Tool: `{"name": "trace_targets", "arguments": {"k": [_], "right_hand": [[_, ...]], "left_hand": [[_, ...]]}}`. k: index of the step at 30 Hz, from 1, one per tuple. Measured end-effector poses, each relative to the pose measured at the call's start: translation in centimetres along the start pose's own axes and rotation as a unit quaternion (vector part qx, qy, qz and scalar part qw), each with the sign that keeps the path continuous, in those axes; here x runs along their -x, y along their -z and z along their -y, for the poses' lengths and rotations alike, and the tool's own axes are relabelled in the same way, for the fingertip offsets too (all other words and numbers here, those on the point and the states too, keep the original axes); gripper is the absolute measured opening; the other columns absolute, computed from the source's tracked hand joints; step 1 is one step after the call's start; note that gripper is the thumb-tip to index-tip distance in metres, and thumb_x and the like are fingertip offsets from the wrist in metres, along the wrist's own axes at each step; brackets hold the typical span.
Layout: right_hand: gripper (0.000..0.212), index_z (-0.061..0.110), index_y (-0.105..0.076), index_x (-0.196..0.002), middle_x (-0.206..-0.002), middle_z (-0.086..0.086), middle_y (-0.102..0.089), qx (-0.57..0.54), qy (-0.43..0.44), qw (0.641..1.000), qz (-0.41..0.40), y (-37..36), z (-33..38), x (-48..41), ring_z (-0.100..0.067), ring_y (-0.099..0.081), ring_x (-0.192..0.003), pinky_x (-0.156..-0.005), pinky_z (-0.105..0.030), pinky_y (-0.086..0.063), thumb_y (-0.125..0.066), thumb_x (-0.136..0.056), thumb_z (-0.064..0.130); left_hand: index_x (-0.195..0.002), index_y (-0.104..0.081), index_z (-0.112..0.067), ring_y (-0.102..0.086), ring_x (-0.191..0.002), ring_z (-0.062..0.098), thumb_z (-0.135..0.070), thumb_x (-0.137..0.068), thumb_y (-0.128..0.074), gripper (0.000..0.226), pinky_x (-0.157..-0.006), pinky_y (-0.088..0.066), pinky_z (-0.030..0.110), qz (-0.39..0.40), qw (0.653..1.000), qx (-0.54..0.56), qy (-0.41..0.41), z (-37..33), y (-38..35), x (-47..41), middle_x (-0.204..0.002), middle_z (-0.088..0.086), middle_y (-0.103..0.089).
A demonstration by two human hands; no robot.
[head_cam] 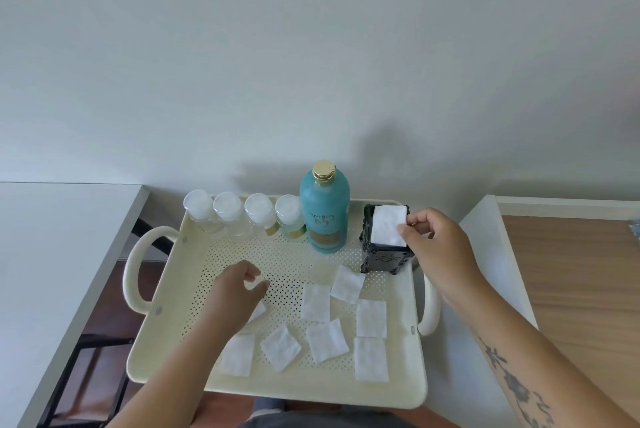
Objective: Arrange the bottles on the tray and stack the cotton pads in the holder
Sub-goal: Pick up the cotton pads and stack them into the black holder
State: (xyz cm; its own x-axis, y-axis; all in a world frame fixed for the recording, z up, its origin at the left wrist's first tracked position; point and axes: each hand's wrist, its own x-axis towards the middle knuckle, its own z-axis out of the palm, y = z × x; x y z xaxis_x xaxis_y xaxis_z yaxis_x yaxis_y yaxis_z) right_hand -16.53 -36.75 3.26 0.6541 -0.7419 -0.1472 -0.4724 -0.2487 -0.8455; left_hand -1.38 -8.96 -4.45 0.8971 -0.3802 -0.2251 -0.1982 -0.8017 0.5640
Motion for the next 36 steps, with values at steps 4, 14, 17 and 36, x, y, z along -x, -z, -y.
{"name": "trace_targets", "arguments": {"k": [4, 14, 17, 36], "right_hand": [[0.006, 0.021, -0.06, -0.094, -0.081, 0.01, -0.062, 0.093, 0.083, 0.992, -0.018, -0.5, 0.0, -0.1, -0.021, -0.05, -0.088, -0.06, -0.03, -0.04, -0.064, -0.09, 0.022], [0.007, 0.014, -0.065, -0.084, -0.084, -0.001, -0.063, 0.325, 0.252, 0.907, -0.086, -1.8, 0.0, 0.8, -0.031, -0.051, -0.083, -0.066, -0.038, -0.043, -0.066, -0.085, 0.02], [0.009, 0.015, -0.067, -0.085, -0.098, 0.002, -0.066, 0.344, 0.271, 0.895, -0.088, -2.5, -0.4, 1.5, -0.033, -0.054, -0.1, -0.075, -0.04, -0.041, -0.065, -0.084, 0.024], [0.062, 0.022, -0.07, -0.079, -0.089, 0.011, -0.071, 0.422, 0.23, 0.877, 0.008, -2.9, -1.6, 1.1, -0.029, -0.044, -0.13, -0.113, -0.054, -0.016, -0.022, -0.096, 0.059]], "left_hand": [[-0.113, -0.062, -0.02, -0.053, -0.105, 0.023, -0.032, -0.084, -0.072, 0.033, -0.088, -0.047, 0.037, 0.003, 0.996, -0.087, 0.022, 1.8, -0.6, 0.3, -0.109, 0.0, -0.061], [-0.11, -0.06, -0.022, -0.049, -0.103, 0.02, -0.032, -0.085, -0.07, 0.029, -0.086, -0.048, 0.037, 0.036, 0.993, -0.101, 0.042, 2.6, -1.4, 0.2, -0.107, -0.003, -0.058], [-0.104, -0.06, -0.021, -0.052, -0.097, 0.02, -0.029, -0.084, -0.072, 0.025, -0.08, -0.048, 0.035, 0.041, 0.995, -0.084, 0.044, 2.7, -1.4, 0.0, -0.098, -0.003, -0.059], [-0.07, -0.067, -0.032, -0.057, -0.064, 0.012, -0.028, -0.084, -0.073, 0.015, -0.054, -0.041, 0.025, 0.015, 0.99, 0.139, 0.035, -0.7, 1.3, -0.3, -0.074, -0.005, -0.067]]}}
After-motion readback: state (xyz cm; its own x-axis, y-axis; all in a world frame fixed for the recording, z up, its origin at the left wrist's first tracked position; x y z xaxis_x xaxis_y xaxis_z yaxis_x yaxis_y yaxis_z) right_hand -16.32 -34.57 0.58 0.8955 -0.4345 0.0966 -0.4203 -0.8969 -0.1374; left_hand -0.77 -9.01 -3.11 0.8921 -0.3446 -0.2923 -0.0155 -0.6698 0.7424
